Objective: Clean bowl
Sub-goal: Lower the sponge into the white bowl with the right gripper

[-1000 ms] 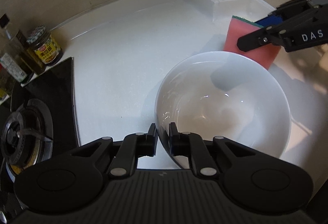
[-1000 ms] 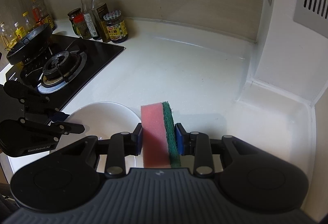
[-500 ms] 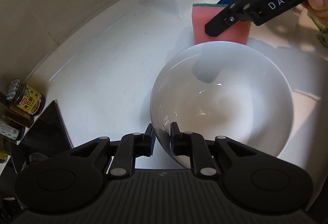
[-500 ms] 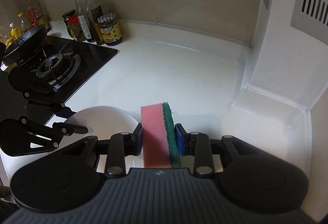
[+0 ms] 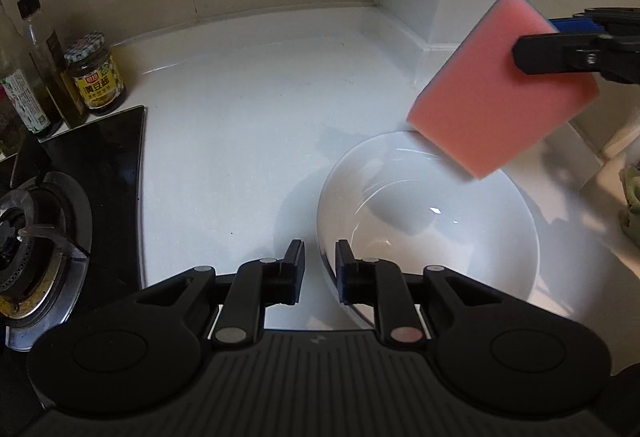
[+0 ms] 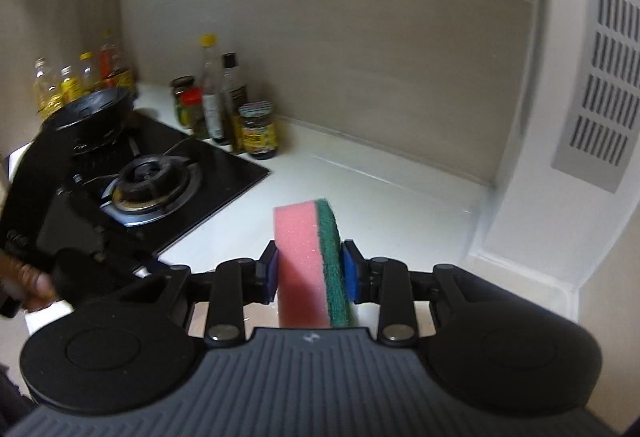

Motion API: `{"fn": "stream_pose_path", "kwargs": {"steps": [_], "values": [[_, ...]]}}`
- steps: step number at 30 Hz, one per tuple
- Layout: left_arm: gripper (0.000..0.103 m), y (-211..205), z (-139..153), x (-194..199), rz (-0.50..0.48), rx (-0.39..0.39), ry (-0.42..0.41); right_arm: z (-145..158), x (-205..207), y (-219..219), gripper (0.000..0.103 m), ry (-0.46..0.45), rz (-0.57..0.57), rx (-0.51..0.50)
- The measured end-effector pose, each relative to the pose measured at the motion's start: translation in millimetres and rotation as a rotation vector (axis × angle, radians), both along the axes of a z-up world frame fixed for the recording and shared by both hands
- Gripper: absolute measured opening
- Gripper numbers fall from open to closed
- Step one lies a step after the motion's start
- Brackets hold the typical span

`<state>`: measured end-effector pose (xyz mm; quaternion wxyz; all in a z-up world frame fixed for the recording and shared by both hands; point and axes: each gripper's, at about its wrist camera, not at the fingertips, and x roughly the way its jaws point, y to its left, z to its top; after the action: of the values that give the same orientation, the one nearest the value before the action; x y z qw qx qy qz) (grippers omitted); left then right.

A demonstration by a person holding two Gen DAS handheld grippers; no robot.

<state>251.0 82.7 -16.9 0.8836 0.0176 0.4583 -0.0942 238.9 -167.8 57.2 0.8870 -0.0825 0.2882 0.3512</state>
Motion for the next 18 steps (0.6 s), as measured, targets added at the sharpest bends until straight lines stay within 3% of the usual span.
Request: {"fn": "stream_pose_path", "kwargs": {"steps": [3, 7, 12, 18], "values": [[0.020, 1.5, 0.9, -1.9, 0.003, -0.009, -0.007, 3.0, -8.7, 12.6, 0.028, -0.019, 0.072, -0.059], [0.021, 3.2, 1.1, -2.9, -0.011, -0.007, -0.014, -18.8, 2.0, 33.6, 0.027, 0.091, 0.159, -0.145], [0.021, 5.9, -1.3, -5.3, -0.009, -0.029, -0.019, -44.9, 11.3, 57.1, 0.027, 0.058, 0.165, -0.261], [0.026, 6.1, -3.8, -6.8, -0.015, -0.021, -0.014, -54.9, 12.7, 64.5, 0.028, 0.089, 0.232, -0.185]]}}
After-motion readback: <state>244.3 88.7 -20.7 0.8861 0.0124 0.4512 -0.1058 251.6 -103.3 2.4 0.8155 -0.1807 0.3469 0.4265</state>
